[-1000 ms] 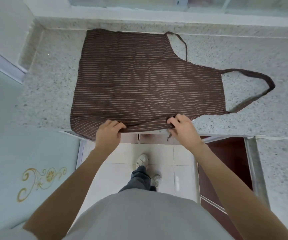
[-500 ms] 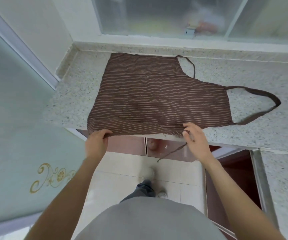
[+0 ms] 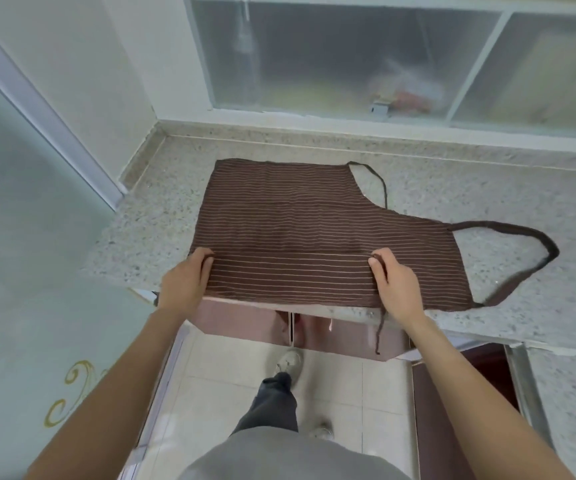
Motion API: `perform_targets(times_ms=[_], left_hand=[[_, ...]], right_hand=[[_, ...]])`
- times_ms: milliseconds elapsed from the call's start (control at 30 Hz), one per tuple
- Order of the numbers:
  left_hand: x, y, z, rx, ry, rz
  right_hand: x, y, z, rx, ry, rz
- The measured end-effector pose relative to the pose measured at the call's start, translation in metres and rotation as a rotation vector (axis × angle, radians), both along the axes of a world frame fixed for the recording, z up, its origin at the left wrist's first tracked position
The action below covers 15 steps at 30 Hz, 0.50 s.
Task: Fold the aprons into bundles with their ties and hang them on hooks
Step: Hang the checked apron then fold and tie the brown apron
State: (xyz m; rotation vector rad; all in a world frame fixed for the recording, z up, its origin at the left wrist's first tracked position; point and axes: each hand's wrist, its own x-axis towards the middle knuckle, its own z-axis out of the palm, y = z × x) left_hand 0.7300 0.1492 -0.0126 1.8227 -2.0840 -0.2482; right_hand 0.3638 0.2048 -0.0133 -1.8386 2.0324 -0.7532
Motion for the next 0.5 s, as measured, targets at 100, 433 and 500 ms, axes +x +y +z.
perform_targets(times_ms=[100, 433, 500], left_hand=[[-0.002, -0.059, 0.017, -0.083, -0.016, -0.059], [-0.024, -0.247, 0.048, -0.149, -0.071, -0.136], [-0.028, -0.282, 0.051, -0.137, -0.072, -0.145]], right_hand=[[-0.005, -0.051, 0.018, -0.065, 0.001, -0.017], [-0.016, -0.233, 0.054, -0.111, 0.119, -0.158], [-0.019, -0.264, 0.058, -0.12, 0.142, -0.188]])
